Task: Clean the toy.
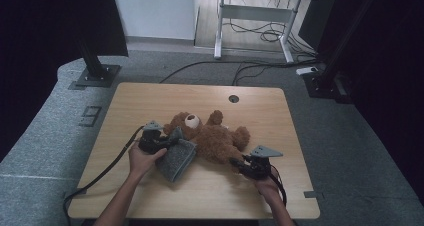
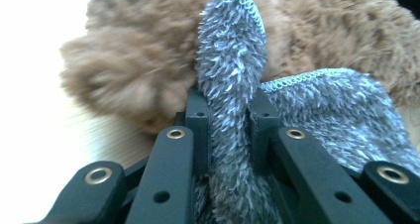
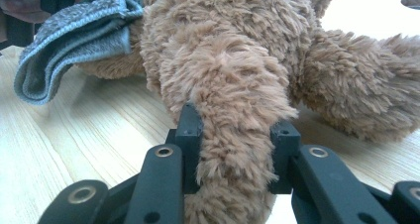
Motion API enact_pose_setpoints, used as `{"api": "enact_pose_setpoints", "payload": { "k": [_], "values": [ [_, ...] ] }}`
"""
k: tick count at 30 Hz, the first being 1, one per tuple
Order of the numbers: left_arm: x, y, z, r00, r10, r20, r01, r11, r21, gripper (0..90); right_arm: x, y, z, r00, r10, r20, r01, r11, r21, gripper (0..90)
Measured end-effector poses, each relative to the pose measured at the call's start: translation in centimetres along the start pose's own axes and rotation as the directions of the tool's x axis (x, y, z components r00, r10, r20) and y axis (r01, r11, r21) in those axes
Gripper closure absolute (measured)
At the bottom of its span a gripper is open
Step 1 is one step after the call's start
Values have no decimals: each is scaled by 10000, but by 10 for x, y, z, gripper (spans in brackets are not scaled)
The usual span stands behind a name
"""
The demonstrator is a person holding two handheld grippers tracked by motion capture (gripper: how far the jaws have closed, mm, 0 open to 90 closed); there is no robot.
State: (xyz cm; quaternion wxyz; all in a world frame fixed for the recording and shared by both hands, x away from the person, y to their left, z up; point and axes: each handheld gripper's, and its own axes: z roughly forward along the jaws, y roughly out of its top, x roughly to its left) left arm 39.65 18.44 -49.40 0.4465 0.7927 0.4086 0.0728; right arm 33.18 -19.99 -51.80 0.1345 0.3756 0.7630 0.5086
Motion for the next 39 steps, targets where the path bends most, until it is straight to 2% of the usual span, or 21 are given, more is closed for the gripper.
{"api": "enact_pose_setpoints", "payload": {
  "k": [6, 9, 13, 16, 19, 20, 23, 25, 27, 28, 30, 31, 35, 39],
  "values": [
    [-1, -1, -6, 10000, 81, 25, -81, 9998, -194, 756, -3, -2, -2, 9999, -88, -58, 88, 10000, -43, 667],
    [-9, 2, -10, 9989, 168, 427, -150, 9990, -410, 753, -5, -2, -3, 9999, -19, -108, 18, 10000, -75, 667],
    [-32, 11, -2, 9920, 587, 1119, -542, 9976, -428, 751, -4, -2, -2, 9999, -41, -117, 40, 10000, -77, 666],
    [-53, 20, 12, 9789, 938, 1814, -904, 9955, -268, 749, -4, -2, -2, 9999, -2, -112, 1, 9999, -121, 666],
    [-76, 27, 27, 9652, 1338, 2248, -1343, 9909, -128, 748, -4, -2, -2, 9999, 17, -136, -19, 9999, -125, 665],
    [-85, 29, 33, 9588, 1444, 2445, -1459, 9892, -119, 747, -5, -2, -1, 9999, 48, -159, -50, 9999, -144, 665],
    [-106, 32, 47, 9473, 1744, 2687, -1794, 9838, -58, 744, -5, -2, -1, 9998, 60, -192, -63, 9999, -145, 666],
    [-121, 32, 59, 9408, 2024, 2720, -2115, 9774, 42, 737, -5, -3, -1, 9998, 46, -215, -49, 9999, -130, 666],
    [-128, 32, 70, 9422, 2288, 2448, -2414, 9702, 225, 734, -4, -3, -1, 9997, 2, -237, -5, 9999, -108, 666],
    [-128, 31, 74, 9448, 2255, 2378, -2389, 9706, 291, 734, -4, -3, -2, 9997, -34, -253, 31, 9999, -97, 666],
    [-119, 30, 74, 9469, 1953, 2553, -2069, 9782, 188, 739, -4, -3, -3, 9997, -105, -236, 103, 9999, -62, 667],
    [-116, 30, 73, 9486, 1918, 2517, -2008, 9796, 103, 742, -4, -3, -3, 9996, -73, -283, 71, 9999, -75, 667],
    [-101, 31, 59, 9620, 1852, 2008, -1856, 9825, -167, 748, -5, -4, -3, 9992, -86, -379, 84, 9999, -62, 668],
    [-80, 33, 46, 9739, 1613, 1594, -1584, 9869, -309, 747, -5, -4, -5, 9989, -98, -451, 98, 10000, -4, 668]
  ]
}}
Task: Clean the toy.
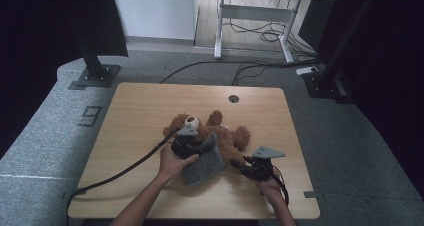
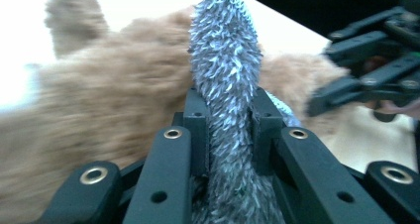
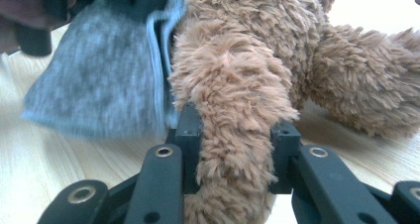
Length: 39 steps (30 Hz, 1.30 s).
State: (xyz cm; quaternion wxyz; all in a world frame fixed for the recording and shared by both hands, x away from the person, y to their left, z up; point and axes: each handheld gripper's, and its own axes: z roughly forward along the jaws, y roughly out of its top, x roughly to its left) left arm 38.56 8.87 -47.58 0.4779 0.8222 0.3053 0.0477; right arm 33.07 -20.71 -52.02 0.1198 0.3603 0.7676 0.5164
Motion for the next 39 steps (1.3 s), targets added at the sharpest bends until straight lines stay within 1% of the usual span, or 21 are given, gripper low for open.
{"api": "enact_pose_setpoints", "payload": {
  "k": [3, 5, 6, 8, 9, 12, 14, 16, 18, 19, 20, 22, 25, 27, 28, 30, 32, 33, 35, 36, 39],
  "values": [
    [15, -2, -11, 9988, -254, -428, 247, 9995, -175, 747, 0, -1, -2, 9999, -72, -103, 73, 10000, 65, 668],
    [27, -5, -18, 9963, -486, -705, 467, 9985, -282, 747, -1, -1, -3, 9998, -88, -153, 89, 9999, 87, 668],
    [35, -7, -23, 9945, -690, -794, 661, 9971, -375, 746, -2, -2, -4, 9997, -88, -206, 90, 9999, 105, 668],
    [44, -9, -29, 9922, -1029, -708, 989, 9934, -577, 749, -3, -3, -6, 9995, -133, -293, 137, 9998, 136, 668],
    [49, -11, -32, 9909, -1128, -737, 1078, 9918, -682, 749, -3, -3, -7, 9993, -135, -347, 140, 9998, 132, 668],
    [54, -13, -40, 9878, -1196, -1000, 1114, 9902, -838, 748, -2, -4, -8, 9988, -229, -434, 238, 9995, 208, 667],
    [59, -15, -46, 9846, -1331, -1129, 1231, 9882, -914, 747, -3, -5, -10, 9986, -249, -471, 260, 9994, 225, 667],
    [64, -17, -50, 9811, -1444, -1287, 1325, 9864, -969, 745, -4, -6, -12, 9985, -229, -489, 241, 9994, 240, 667],
    [69, -20, -54, 9759, -1563, -1521, 1421, 9848, -1004, 744, -6, -6, -15, 9987, -225, -456, 237, 9994, 253, 665],
    [71, -22, -55, 9740, -1679, -1523, 1540, 9831, -993, 744, -6, -6, -16, 9989, -221, -424, 231, 9994, 249, 664],
    [73, -23, -56, 9734, -1697, -1538, 1567, 9832, -931, 743, -7, -6, -17, 9991, -220, -363, 228, 9995, 230, 660],
    [76, -26, -56, 9744, -1724, -1443, 1621, 9835, -803, 742, -10, -7, -19, 9996, -194, -228, 198, 9997, 162, 657],
    [74, -26, -55, 9759, -1713, -1349, 1621, 9838, -769, 740, -12, -7, -21, 9996, -227, -170, 229, 9996, 144, 638],
    [73, -25, -55, 9766, -1676, -1347, 1590, 9846, -727, 740, -11, -7, -21, 9996, -276, 37, 276, 9996, 82, 586],
    [73, -25, -54, 9771, -1645, -1351, 1560, 9852, -711, 740, -10, -6, -21, 9996, -253, 147, 252, 9997, 23, 545],
    [72, -25, -53, 9783, -1596, -1322, 1522, 9862, -648, 740, -8, -3, -21, 9998, -92, 202, 94, 9999, -108, 463],
    [71, -26, -52, 9789, -1581, -1294, 1510, 9865, -630, 740, -7, 5, -23, 9994, 314, 172, -307, 9988, -387, 387],
    [71, -26, -51, 9789, -1598, -1275, 1528, 9863, -628, 740, -5, 10, -25, 9991, 387, 178, -377, 9978, -540, 359],
    [71, -27, -51, 9794, -1587, -1252, 1522, 9865, -602, 740, -3, 20, -28, 9986, 478, 238, -457, 9956, -816, 336],
    [71, -28, -51, 9794, -1588, -1247, 1523, 9865, -598, 740, -1, 27, -28, 9980, 513, 383, -473, 9940, -989, 332],
    [71, -28, -51, 9794, -1569, -1274, 1508, 9870, -559, 740, -3, 44, -22, 9953, 576, 777, -506, 9947, -896, 304]
  ]
}}
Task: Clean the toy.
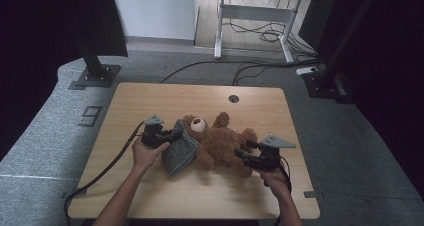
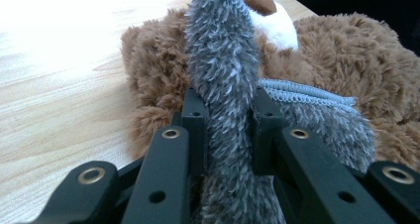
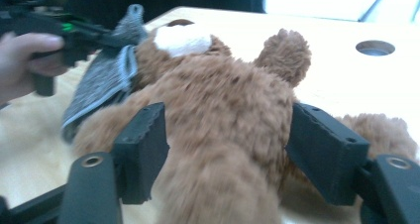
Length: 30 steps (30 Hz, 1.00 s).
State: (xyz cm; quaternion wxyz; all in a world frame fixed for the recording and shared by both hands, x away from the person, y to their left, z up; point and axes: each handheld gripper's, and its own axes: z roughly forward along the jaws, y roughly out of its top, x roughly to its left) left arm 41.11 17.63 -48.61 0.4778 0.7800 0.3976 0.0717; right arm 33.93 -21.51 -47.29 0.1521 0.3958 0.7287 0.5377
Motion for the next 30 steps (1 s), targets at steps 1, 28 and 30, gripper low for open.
{"api": "enact_pose_setpoints", "payload": {
  "k": [1, 28, 30],
  "values": [
    [0, 0, 0, 10000, -12, -1, 12, 10000, 2, 740, 0, 5, 6, 9999, 109, 107, -111, 9997, 196, 285],
    [-6, 4, -34, 9992, 161, 376, -152, 9996, -240, 730, 1, -15, 68, 9855, -750, -1525, 967, 9854, 1403, 589],
    [-7, 8, -41, 9986, 181, 490, -160, 9990, -426, 730, 2, -18, 62, 9781, -964, -1847, 1220, 9836, 1327, 595]
  ]
}}
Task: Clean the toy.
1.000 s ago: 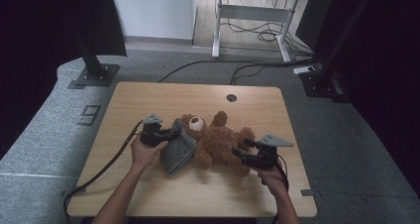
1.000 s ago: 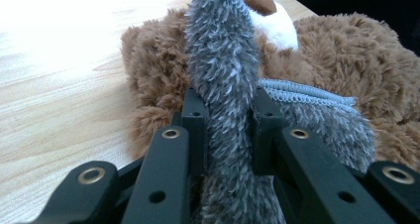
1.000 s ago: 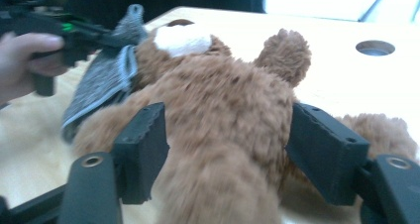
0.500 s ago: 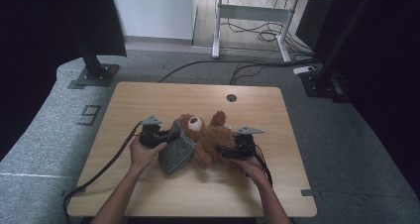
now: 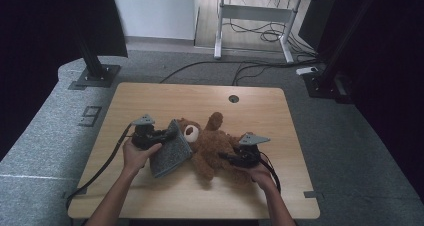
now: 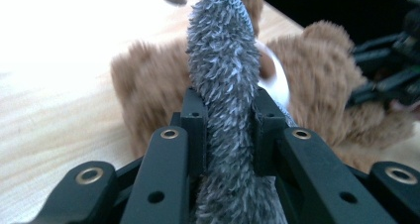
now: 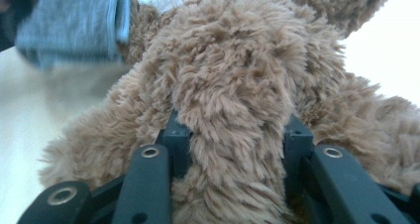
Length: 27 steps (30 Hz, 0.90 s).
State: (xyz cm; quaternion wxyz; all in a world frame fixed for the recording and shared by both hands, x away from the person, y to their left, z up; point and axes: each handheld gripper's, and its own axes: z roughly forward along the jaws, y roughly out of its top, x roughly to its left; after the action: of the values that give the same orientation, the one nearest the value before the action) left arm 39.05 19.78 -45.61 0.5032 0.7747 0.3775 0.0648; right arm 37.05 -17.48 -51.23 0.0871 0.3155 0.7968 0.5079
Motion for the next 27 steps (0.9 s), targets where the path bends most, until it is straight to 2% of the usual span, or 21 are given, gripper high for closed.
{"api": "enact_pose_setpoints", "payload": {
  "k": [3, 6, 7, 10, 13, 16, 19, 22, 25, 27],
  "values": [
    [-4, 9, -9, 9998, 20, 211, -12, 9993, -381, 729, 4, -6, -7, 9975, -350, -615, 350, 9994, -20, 597],
    [-13, 15, -8, 9983, 66, 587, -42, 9991, -418, 728, 8, -8, -9, 9920, -678, -1068, 678, 9977, -33, 594],
    [-16, 16, -6, 9977, 113, 675, -87, 9992, -387, 727, 10, -8, -9, 9915, -739, -1068, 735, 9973, -77, 587],
    [-33, 19, 9, 9936, 329, 1081, -315, 9994, -144, 726, 12, -8, -6, 9937, -728, -856, 710, 9972, -238, 570],
    [-44, 18, 29, 9914, 487, 1216, -523, 9983, 264, 726, 12, -9, -4, 9949, -558, -836, 528, 9979, -379, 550],
    [-50, 13, 53, 9926, 517, 1100, -597, 9957, 707, 723, 13, -10, -4, 9952, -594, -778, 559, 9973, -472, 544],
    [-48, 10, 55, 9956, 698, 619, -739, 9951, 659, 733, 14, -12, -4, 9957, -690, -625, 661, 9967, -471, 546],
    [-39, 7, 47, 9974, 489, 531, -522, 9967, 624, 743, 16, -14, -5, 9957, -737, -567, 708, 9962, -513, 547],
    [-30, 2, 40, 9980, 150, 617, -181, 9986, 497, 746, 19, -15, -5, 9949, -901, -461, 876, 9947, -539, 547],
    [-22, -1, 34, 9990, -23, 441, 8, 9994, 341, 746, 21, -16, -5, 9948, -930, -408, 907, 9943, -557, 547]
  ]
}}
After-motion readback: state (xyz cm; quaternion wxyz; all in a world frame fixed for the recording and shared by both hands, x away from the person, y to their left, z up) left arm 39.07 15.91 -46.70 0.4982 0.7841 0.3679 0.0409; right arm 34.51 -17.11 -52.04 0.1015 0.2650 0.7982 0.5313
